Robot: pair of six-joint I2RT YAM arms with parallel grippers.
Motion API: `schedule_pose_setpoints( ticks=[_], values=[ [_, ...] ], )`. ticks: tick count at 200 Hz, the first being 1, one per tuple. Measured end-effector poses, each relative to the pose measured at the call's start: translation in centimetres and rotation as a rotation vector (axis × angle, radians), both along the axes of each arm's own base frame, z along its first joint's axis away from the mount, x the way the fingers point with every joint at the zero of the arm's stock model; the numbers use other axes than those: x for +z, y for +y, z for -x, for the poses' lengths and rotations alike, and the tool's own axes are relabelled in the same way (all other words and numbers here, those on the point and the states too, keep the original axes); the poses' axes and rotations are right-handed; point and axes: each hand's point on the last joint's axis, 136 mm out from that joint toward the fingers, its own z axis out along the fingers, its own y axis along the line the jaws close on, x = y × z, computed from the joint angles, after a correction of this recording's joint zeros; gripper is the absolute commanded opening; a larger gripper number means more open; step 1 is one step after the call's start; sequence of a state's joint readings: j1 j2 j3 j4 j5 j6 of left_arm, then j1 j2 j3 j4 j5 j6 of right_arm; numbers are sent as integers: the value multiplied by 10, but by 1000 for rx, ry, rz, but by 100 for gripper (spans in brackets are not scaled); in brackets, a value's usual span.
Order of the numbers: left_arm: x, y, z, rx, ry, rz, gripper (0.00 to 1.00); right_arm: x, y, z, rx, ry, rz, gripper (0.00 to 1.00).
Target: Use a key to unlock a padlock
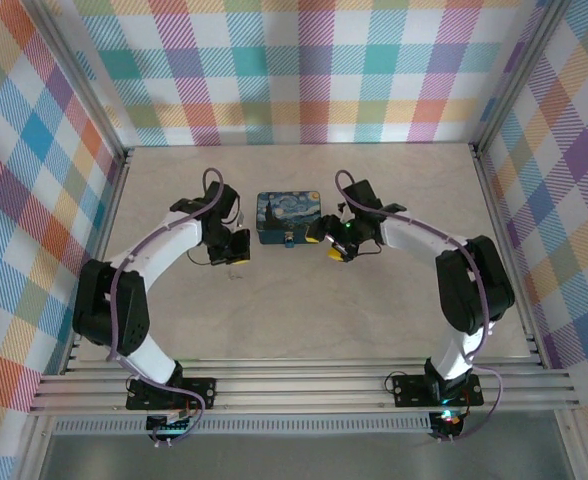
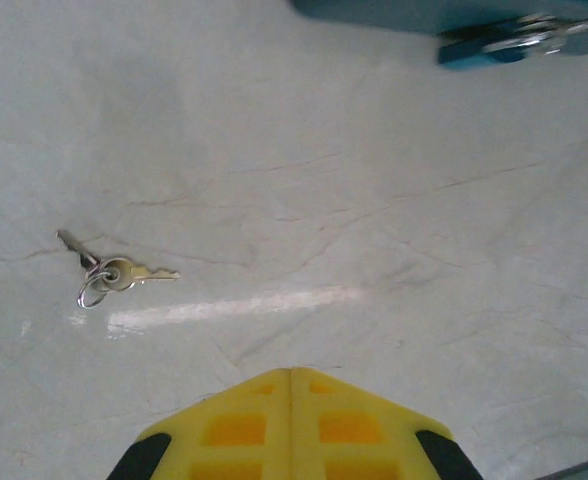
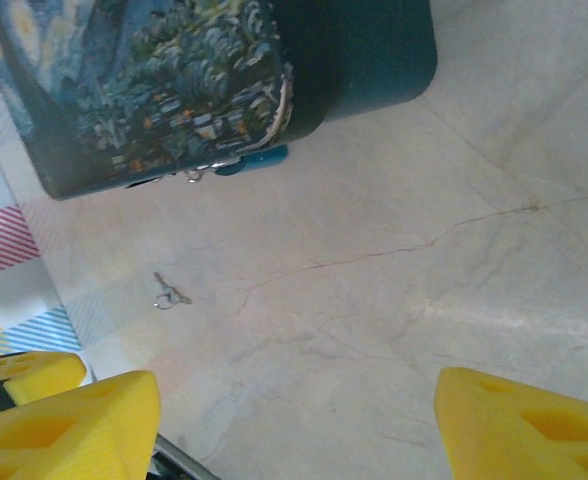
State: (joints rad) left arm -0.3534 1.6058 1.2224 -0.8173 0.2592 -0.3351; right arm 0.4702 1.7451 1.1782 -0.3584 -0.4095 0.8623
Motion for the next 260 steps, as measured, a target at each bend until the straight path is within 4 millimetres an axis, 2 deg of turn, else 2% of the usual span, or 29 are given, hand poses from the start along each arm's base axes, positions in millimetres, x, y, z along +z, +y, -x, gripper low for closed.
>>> schedule_pose_setpoints(
  ticks=[12, 22, 37, 55, 101, 127, 152, 176, 204, 260],
  values=[
    [8, 3, -4, -11, -35, -19, 0, 7, -1, -2, -10, -12, -15, 72],
    [13, 9, -7, -15, -54, -53, 10, 13, -1, -3, -14, -28, -24, 72],
    [13, 19, -9, -7, -62, -112, 30, 18, -1, -4, -15, -42, -32, 73],
    [3, 31, -6, 15, -19, -160, 41, 18, -1, -4, -15, -39, -30, 72],
    [-38, 45, 4, 125, 136, -187, 39, 13, 2, 5, 14, -26, -9, 72],
    [-54, 43, 7, 168, 185, -171, 39, 13, 14, 20, 73, -21, 10, 72],
    [-67, 44, 7, 195, 218, -172, 39, 16, 28, 25, 123, -31, 15, 73],
    [-77, 47, 8, 203, 247, -179, 37, 15, 38, 27, 160, -35, 21, 73],
    [-87, 47, 9, 203, 265, -186, 35, 12, 39, 28, 176, -31, 32, 73],
    [-93, 48, 11, 204, 268, -190, 32, 7, 39, 27, 187, -16, 46, 73]
  ],
)
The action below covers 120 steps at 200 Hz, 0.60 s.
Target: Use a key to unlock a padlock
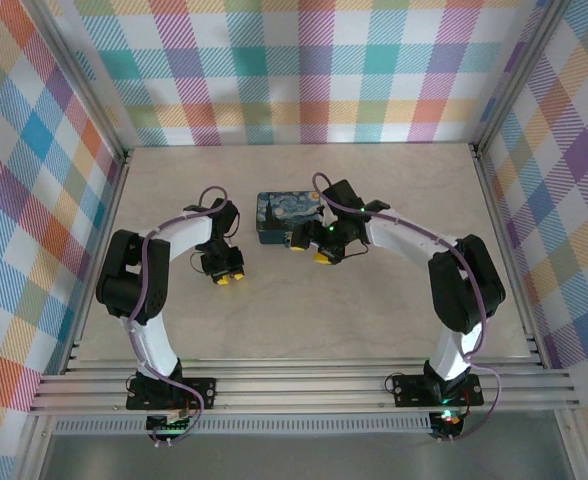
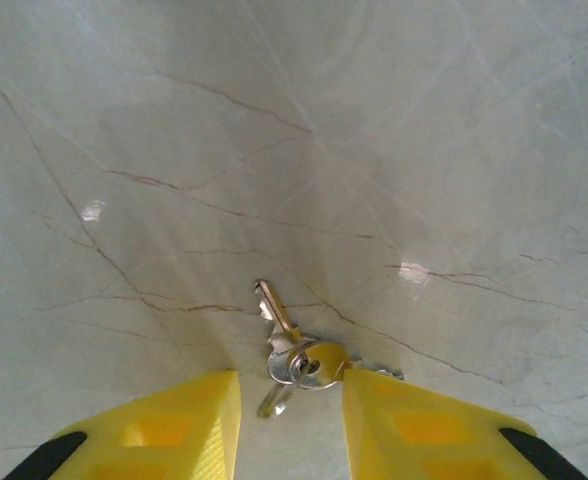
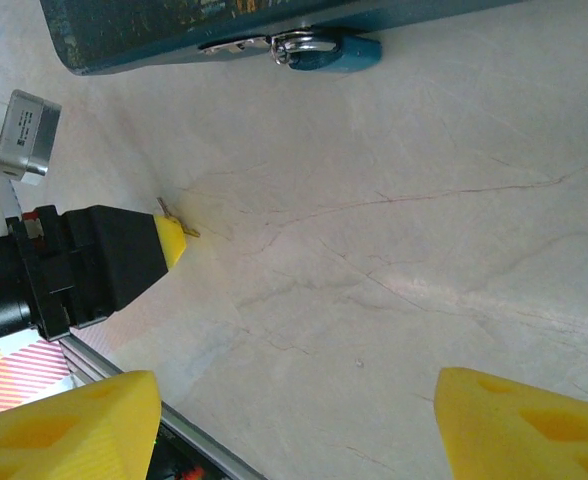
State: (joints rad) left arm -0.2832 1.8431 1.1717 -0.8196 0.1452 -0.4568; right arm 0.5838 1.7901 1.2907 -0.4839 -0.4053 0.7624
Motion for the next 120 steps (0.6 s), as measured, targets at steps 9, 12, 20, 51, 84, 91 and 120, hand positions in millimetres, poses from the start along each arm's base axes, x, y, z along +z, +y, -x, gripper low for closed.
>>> schedule_pose_setpoints(
  ticks=[9, 12, 20, 51, 84, 91, 120],
  values=[
    [-1, 0, 0, 1, 0, 0, 31, -1, 0, -1, 1, 1, 1, 73],
    [-1, 0, 0, 1, 0, 0, 30, -1, 0, -1, 2, 1, 2, 73],
    [-1, 1, 0, 5, 0, 0, 28, -1, 1, -1, 4, 1, 3, 73],
    [0, 3, -2, 20, -5, 1, 21, -3, 0, -1, 12, 1, 8, 73],
    [0, 1, -6, 22, -19, 9, 13, -4, 0, 0, 15, 2, 10, 73],
    [0, 1, -7, 21, -26, 11, 11, -3, 0, 0, 15, 2, 10, 73],
    [2, -1, -10, 18, -38, 22, 0, -3, 1, -1, 15, 1, 10, 73]
  ],
)
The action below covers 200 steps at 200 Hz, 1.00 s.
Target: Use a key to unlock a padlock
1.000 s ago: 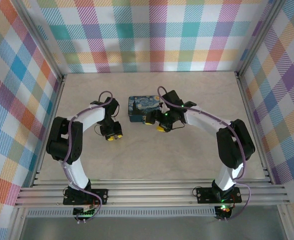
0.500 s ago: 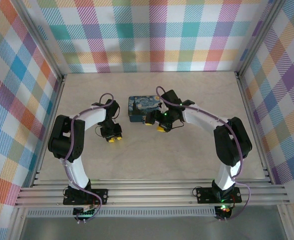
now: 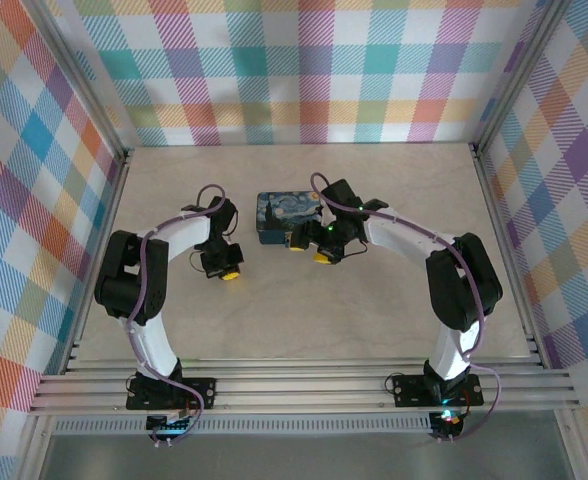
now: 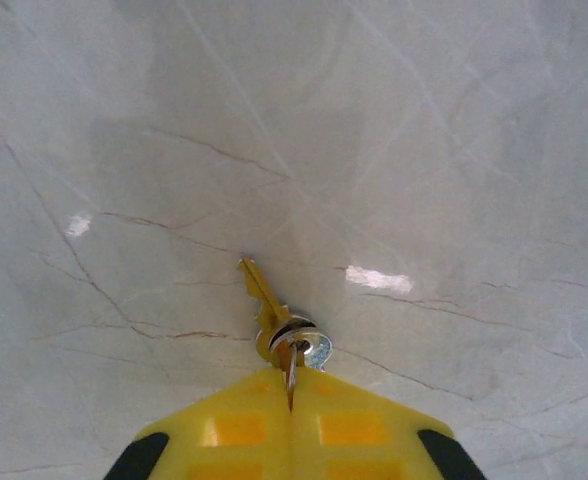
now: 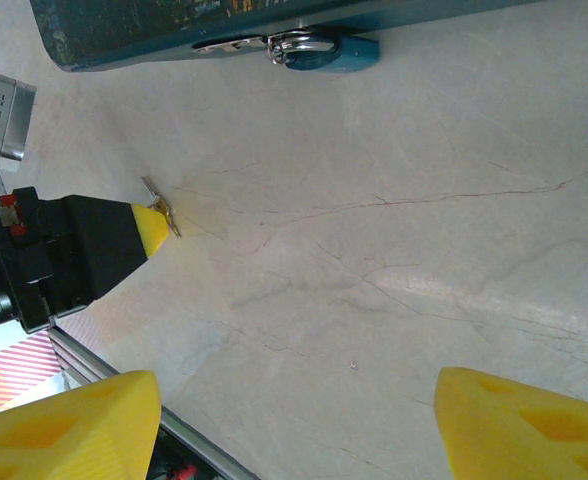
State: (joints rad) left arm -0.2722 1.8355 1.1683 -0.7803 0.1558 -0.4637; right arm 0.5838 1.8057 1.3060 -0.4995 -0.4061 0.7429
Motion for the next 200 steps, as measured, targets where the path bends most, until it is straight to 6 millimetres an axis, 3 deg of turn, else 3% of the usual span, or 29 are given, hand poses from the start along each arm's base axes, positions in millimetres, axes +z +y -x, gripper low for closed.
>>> schedule_pose_setpoints(
  ticks=[50, 83, 130, 163, 181, 200],
  values=[
    [3, 0, -1, -21, -14, 3, 0, 0, 0, -1, -2, 0, -1, 73],
    [20, -3, -4, -49, -63, 26, 0, 1, 0, -2, -7, 0, -8, 73],
    [59, -13, -12, -107, -164, 90, 0, 1, 0, -8, -34, -12, -33, 71],
    [90, -26, -17, -157, -241, 170, 0, 2, -10, -11, -90, -21, -81, 66],
    [116, -36, -20, -176, -306, 236, 0, 17, -23, -17, -141, -56, -136, 63],
    [153, -48, -25, -200, -406, 321, 0, 47, -30, -27, -179, -133, -208, 62]
  ],
)
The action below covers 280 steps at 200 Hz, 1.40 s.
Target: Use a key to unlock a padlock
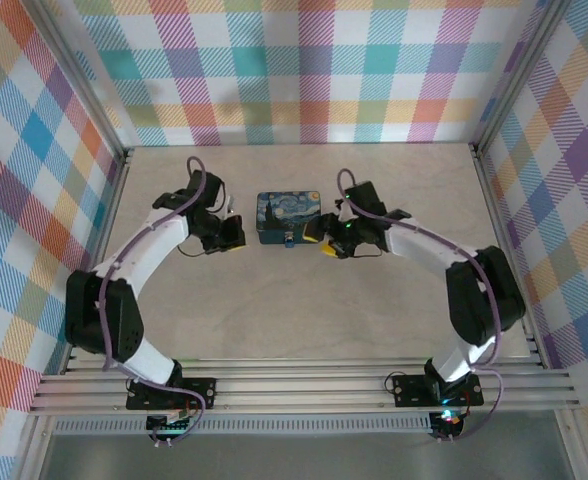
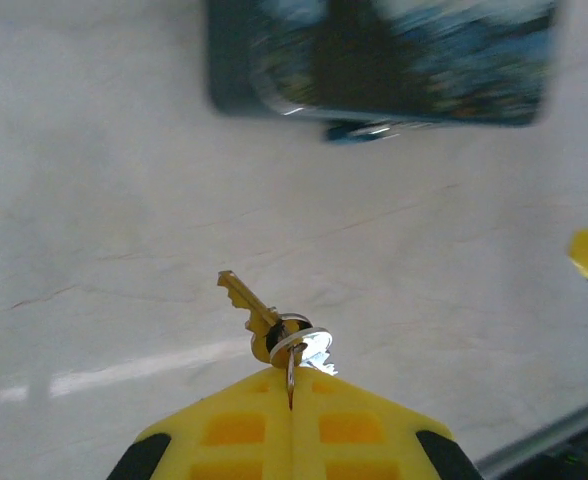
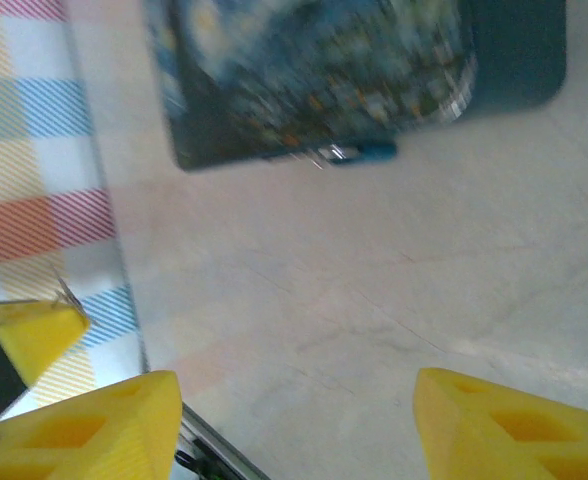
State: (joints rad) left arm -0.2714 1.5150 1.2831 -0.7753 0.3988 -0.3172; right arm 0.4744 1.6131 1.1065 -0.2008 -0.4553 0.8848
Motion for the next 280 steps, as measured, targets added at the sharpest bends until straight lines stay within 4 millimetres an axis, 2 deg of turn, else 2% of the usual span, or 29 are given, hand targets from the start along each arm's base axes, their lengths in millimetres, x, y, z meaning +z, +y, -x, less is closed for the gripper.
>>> schedule_pose_setpoints(
  ticks=[30, 50, 62, 89, 128, 150, 184, 227, 280],
  values=[
    [55, -19, -11, -40, -137, 130, 0, 62, 7, -12, -5, -164, -142, 59],
    [81, -29, -17, -49, -192, 193, 0, 89, 17, -13, 10, -223, -227, 57],
    [90, -32, -20, -42, -207, 220, 0, 97, 22, -13, 23, -244, -257, 58],
    [103, -40, -22, -29, -216, 271, 0, 117, 36, -6, 69, -290, -287, 66],
    [117, -50, -18, -26, -218, 334, 0, 154, 61, 7, 160, -388, -326, 64],
    [125, -55, -15, -28, -222, 363, 0, 157, 73, 12, 202, -406, -326, 61],
    [137, -59, -10, -29, -235, 392, 0, 148, 89, 13, 248, -408, -302, 54],
    [148, -59, -6, -22, -251, 415, 0, 147, 92, 14, 264, -420, -293, 49],
    [147, -60, -5, -24, -251, 420, 0, 148, 92, 14, 284, -452, -280, 41]
  ],
)
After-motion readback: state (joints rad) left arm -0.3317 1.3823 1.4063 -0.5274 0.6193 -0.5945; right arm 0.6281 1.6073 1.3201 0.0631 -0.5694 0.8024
